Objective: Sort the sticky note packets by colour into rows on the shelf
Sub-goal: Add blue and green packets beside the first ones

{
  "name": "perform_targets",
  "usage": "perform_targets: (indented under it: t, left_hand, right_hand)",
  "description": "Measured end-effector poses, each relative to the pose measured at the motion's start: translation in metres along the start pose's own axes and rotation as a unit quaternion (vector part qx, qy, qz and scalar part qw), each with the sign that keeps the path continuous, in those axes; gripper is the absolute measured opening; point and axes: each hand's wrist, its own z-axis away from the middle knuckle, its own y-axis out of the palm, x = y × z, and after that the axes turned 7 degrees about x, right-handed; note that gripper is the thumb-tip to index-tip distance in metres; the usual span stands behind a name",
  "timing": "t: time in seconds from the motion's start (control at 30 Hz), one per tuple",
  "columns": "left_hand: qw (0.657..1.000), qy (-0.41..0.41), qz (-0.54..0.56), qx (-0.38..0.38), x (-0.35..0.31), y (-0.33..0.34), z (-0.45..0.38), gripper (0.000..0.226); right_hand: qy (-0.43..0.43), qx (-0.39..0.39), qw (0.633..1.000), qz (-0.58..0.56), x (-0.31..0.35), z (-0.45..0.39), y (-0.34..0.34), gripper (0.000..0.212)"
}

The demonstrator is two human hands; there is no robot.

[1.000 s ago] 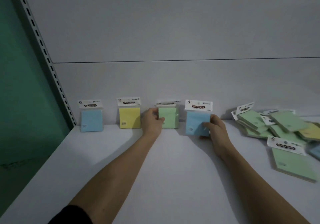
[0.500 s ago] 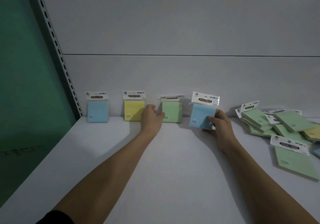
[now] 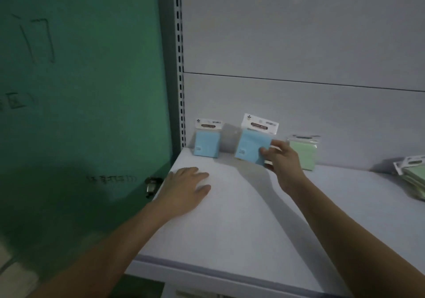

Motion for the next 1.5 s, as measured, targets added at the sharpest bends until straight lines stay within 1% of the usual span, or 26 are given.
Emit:
perform_targets:
  t: [0.1, 0.17, 0.23, 0.3, 0.37, 0.43, 0.5, 0.6, 0.67, 0.77, 0.9, 1.0, 1.13, 1.2, 1.27, 1.4, 1.47, 1.5]
  left_hand:
    - [0.999, 0.01, -0.014, 0.028, 0.011, 0.007, 0.008, 0.054]
    - [0.999, 0.013, -0.02, 0.033, 0.01, 0.007, 0.007, 0.055]
    - [0.999, 0.014, -0.02, 0.028, 0.009, 0.006, 0.006, 0.056]
    - [0.999, 0.015, -0.02, 0.02, 0.01, 0.007, 0.006, 0.056]
    - [1.0, 0.017, -0.014, 0.013, 0.011, 0.008, 0.005, 0.055]
    - [1.0, 0.021, -0.008, 0.01, 0.011, 0.008, 0.005, 0.054]
    - [1.0, 0.026, -0.006, 0.005, 0.012, 0.009, 0.004, 0.054]
    - [1.0, 0.028, -0.003, -0.003, 0.013, 0.01, 0.001, 0.054]
    - [0.999, 0.031, 0.006, -0.008, 0.014, 0.012, -0.001, 0.054]
    - [0.999, 0.036, 0.012, -0.025, 0.015, 0.015, -0.003, 0.053]
    - [0.998, 0.041, 0.018, -0.041, 0.015, 0.018, -0.005, 0.053]
    - [0.998, 0.041, 0.015, -0.039, 0.014, 0.017, -0.004, 0.054]
    - [0.998, 0.043, 0.016, -0.037, 0.014, 0.015, -0.001, 0.055]
    - [0.998, 0.042, 0.012, -0.04, 0.015, 0.014, -0.001, 0.056]
    - [0.998, 0.039, 0.008, -0.042, 0.015, 0.012, -0.001, 0.056]
    - [0.997, 0.039, -0.021, -0.067, 0.007, 0.009, 0.006, 0.051]
    - [0.994, 0.03, -0.065, -0.077, 0.001, 0.003, 0.013, 0.048]
    - [0.993, 0.017, -0.089, -0.074, -0.003, 0.001, 0.017, 0.047]
  right_hand:
    - [0.025, 0.017, 0.999, 0.029, -0.019, -0.008, 0.055, 0.022]
    - [0.02, 0.011, 0.998, 0.066, -0.029, -0.013, 0.08, 0.016]
    - [0.003, 0.011, 0.993, 0.115, -0.038, -0.019, 0.096, 0.017]
    - [-0.012, 0.004, 0.983, 0.184, -0.047, -0.024, 0.102, 0.012]
    - [-0.034, -0.013, 0.968, 0.249, -0.053, -0.026, 0.106, 0.023]
    - [-0.051, -0.037, 0.955, 0.289, -0.056, -0.027, 0.111, 0.029]
    - [-0.07, -0.062, 0.946, 0.311, -0.057, -0.028, 0.116, 0.031]
    - [-0.093, -0.079, 0.931, 0.345, -0.059, -0.032, 0.123, 0.034]
    - [-0.093, -0.084, 0.927, 0.352, -0.062, -0.037, 0.126, 0.034]
    - [-0.086, -0.097, 0.923, 0.362, -0.065, -0.04, 0.128, 0.029]
    - [-0.087, -0.099, 0.907, 0.399, -0.069, -0.041, 0.126, 0.028]
    - [-0.076, -0.092, 0.911, 0.396, -0.065, -0.035, 0.126, 0.031]
    - [-0.025, -0.119, 0.942, 0.312, -0.053, -0.021, 0.124, 0.028]
    - [0.005, -0.1, 0.961, 0.256, -0.047, -0.013, 0.12, 0.023]
    - [0.022, -0.067, 0.972, 0.222, -0.042, 0.001, 0.112, 0.023]
    - [0.015, -0.034, 0.978, 0.207, -0.035, 0.048, 0.078, 0.018]
    - [0.005, -0.019, 0.974, 0.227, -0.028, 0.072, 0.057, 0.018]
    - [0.0, -0.007, 0.967, 0.256, -0.022, 0.084, 0.046, 0.02]
